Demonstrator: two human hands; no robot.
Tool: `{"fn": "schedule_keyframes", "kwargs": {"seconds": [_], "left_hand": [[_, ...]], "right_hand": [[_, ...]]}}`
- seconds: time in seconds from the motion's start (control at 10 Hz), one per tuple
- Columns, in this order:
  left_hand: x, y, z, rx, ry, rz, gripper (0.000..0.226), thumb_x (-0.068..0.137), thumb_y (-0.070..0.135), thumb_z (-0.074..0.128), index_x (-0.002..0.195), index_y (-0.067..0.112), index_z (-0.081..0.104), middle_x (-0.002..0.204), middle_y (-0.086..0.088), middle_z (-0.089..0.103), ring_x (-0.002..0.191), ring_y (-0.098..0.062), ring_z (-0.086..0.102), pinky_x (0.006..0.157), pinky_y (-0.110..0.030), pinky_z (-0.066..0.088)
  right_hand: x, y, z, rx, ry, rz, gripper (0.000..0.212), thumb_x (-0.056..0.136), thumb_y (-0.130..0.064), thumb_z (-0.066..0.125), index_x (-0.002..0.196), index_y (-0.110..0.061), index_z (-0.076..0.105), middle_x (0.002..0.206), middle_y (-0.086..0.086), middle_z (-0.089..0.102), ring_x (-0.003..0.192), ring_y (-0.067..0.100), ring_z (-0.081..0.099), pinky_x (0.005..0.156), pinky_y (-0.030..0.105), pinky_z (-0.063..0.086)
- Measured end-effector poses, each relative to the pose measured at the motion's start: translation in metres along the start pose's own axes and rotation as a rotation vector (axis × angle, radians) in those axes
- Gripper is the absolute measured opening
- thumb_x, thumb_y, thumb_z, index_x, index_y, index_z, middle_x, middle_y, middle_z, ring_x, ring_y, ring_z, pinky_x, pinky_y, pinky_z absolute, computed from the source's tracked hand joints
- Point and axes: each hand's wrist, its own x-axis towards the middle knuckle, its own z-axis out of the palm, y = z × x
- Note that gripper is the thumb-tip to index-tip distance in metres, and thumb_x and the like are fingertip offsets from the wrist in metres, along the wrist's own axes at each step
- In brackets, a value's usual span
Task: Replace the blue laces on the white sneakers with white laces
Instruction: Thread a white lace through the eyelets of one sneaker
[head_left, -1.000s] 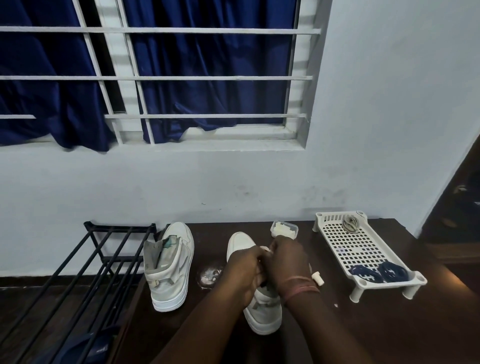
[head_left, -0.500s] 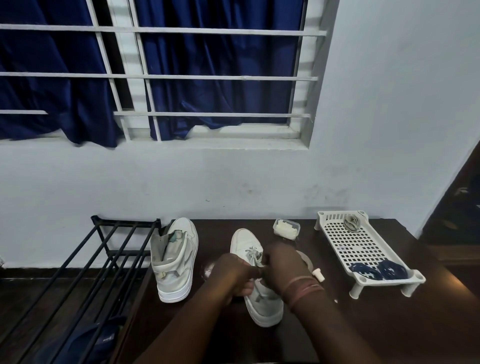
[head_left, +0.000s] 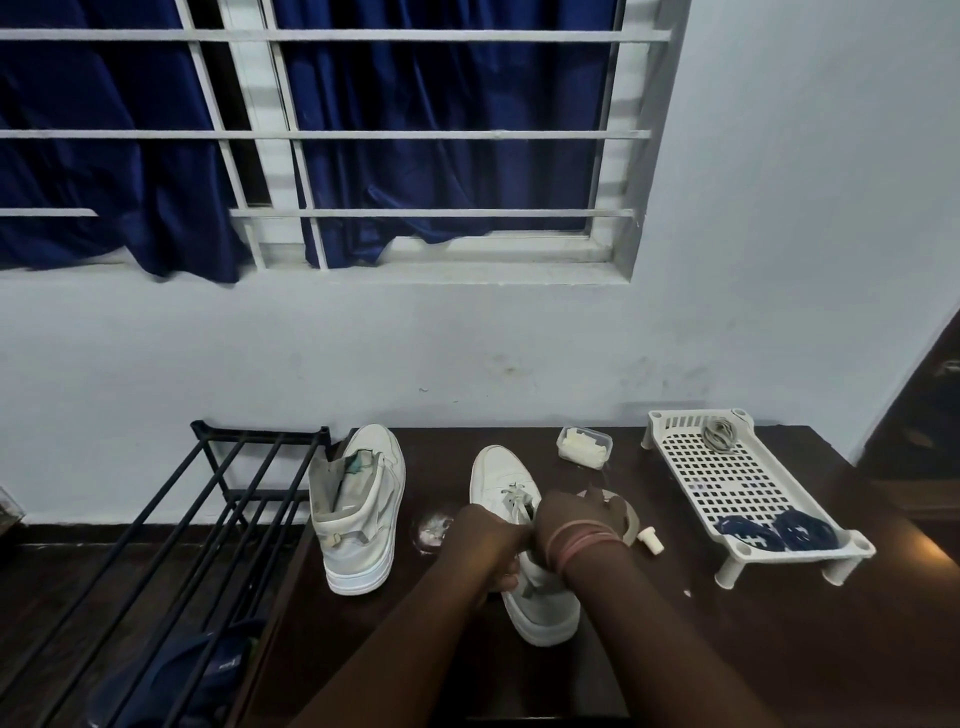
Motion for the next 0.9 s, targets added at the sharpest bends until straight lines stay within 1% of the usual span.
{"fn": "schedule_keyframes", "kwargs": {"seconds": [0.1,0.2,0.3,0.4,0.5,0.6,0.7,0.8,0.9], "left_hand": [[-0.001,0.002,0.004,-0.055,-0.044,-0.051,0.005,0.083,0.007,0.067,0.086,0.005,0.063,0.072,-0.015,0.065,0.046,-0.018,0.061,0.050,-0.027,0.055],[0.004,0.002,0.005,-0.029,-0.021,-0.039,0.010,0.083,0.007,0.070,0.083,0.004,0.061,0.071,-0.015,0.065,0.048,-0.019,0.062,0.055,-0.032,0.060],[0.004,0.002,0.004,-0.032,-0.010,-0.044,0.011,0.084,0.005,0.071,0.090,-0.001,0.064,0.076,-0.017,0.065,0.053,-0.021,0.063,0.059,-0.033,0.061],[0.003,0.002,0.002,-0.041,-0.031,-0.062,0.009,0.085,0.004,0.072,0.090,0.001,0.065,0.081,-0.017,0.066,0.056,-0.020,0.062,0.061,-0.033,0.061],[0.002,0.000,-0.003,-0.045,-0.059,-0.082,0.014,0.085,0.012,0.077,0.091,0.005,0.066,0.084,-0.015,0.065,0.060,-0.018,0.060,0.066,-0.033,0.061],[0.001,0.002,-0.011,-0.029,-0.025,-0.063,0.015,0.086,0.016,0.076,0.092,0.005,0.068,0.080,-0.012,0.064,0.063,-0.020,0.060,0.068,-0.034,0.060],[0.007,0.008,-0.027,0.228,0.218,0.161,0.007,0.081,0.019,0.069,0.077,0.013,0.067,0.072,-0.003,0.071,0.069,-0.025,0.068,0.077,-0.038,0.060],[0.009,0.013,-0.052,0.556,0.561,0.372,0.011,0.081,0.022,0.059,0.088,0.026,0.066,0.086,0.007,0.070,0.088,-0.020,0.066,0.077,-0.033,0.052],[0.015,0.015,-0.075,0.932,0.812,0.413,0.031,0.078,0.027,0.064,0.108,0.023,0.064,0.104,-0.003,0.070,0.103,-0.028,0.064,0.087,-0.038,0.047]], "right_hand": [[0.001,0.001,-0.004,0.035,-0.050,-0.025,0.029,0.088,-0.035,0.056,0.113,-0.022,0.064,0.116,-0.002,0.067,0.115,0.022,0.061,0.095,0.032,0.041],[0.002,-0.002,-0.005,0.052,-0.173,-0.113,0.032,0.088,-0.030,0.052,0.114,-0.015,0.063,0.116,0.005,0.067,0.111,0.027,0.063,0.092,0.035,0.047],[-0.001,0.003,-0.009,0.137,-0.308,-0.197,0.033,0.092,-0.021,0.047,0.115,-0.004,0.064,0.117,0.014,0.067,0.108,0.030,0.064,0.087,0.033,0.049],[-0.006,0.017,-0.021,0.290,-0.369,-0.196,0.033,0.095,-0.022,0.047,0.118,-0.005,0.063,0.123,0.014,0.064,0.111,0.030,0.061,0.082,0.029,0.043],[-0.009,0.032,-0.035,0.403,-0.368,-0.197,0.030,0.092,-0.022,0.057,0.117,-0.007,0.067,0.119,0.012,0.067,0.099,0.023,0.062,0.082,0.027,0.046],[-0.005,0.034,-0.031,0.472,-0.192,-0.114,0.021,0.080,-0.024,0.066,0.094,-0.009,0.073,0.096,0.010,0.073,0.090,0.025,0.068,0.081,0.031,0.055],[-0.007,0.029,-0.020,0.501,-0.139,0.009,0.022,0.074,-0.030,0.064,0.087,-0.012,0.064,0.074,0.004,0.065,0.072,0.022,0.067,0.064,0.028,0.050],[-0.011,0.021,-0.013,0.445,-0.234,0.029,0.031,0.088,-0.028,0.058,0.112,-0.009,0.064,0.098,0.007,0.068,0.089,0.023,0.066,0.069,0.027,0.043],[-0.006,0.013,-0.004,0.482,-0.283,0.028,0.039,0.094,-0.021,0.052,0.129,-0.005,0.057,0.131,0.015,0.059,0.122,0.031,0.056,0.090,0.034,0.047]]}}
